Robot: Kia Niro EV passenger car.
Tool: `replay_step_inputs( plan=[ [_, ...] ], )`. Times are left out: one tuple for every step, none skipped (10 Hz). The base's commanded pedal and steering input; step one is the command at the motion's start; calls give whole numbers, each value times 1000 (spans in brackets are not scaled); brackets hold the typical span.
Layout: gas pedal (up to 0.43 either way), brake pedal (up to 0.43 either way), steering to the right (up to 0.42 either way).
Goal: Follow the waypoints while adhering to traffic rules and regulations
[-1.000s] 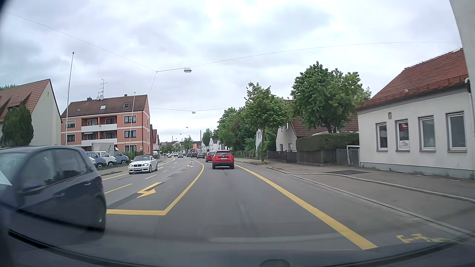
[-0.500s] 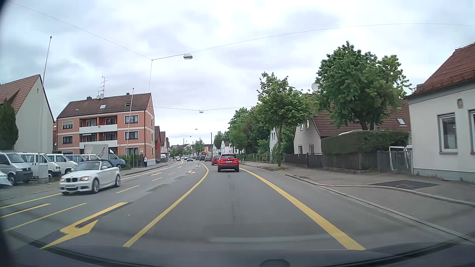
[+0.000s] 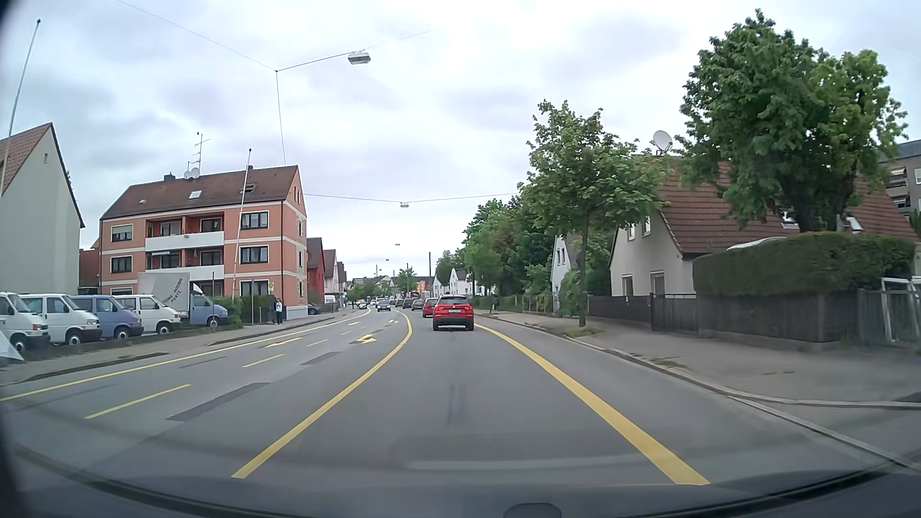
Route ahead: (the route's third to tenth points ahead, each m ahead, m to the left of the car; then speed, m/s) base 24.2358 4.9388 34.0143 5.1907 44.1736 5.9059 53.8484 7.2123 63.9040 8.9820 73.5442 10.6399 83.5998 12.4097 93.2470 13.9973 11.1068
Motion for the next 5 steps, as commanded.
replay_step_inputs(
  plan=[
    [157, 0, -26],
    [157, 0, -26],
    [157, 0, -25],
    [157, 0, -23],
    [157, 0, -21]
  ],
)
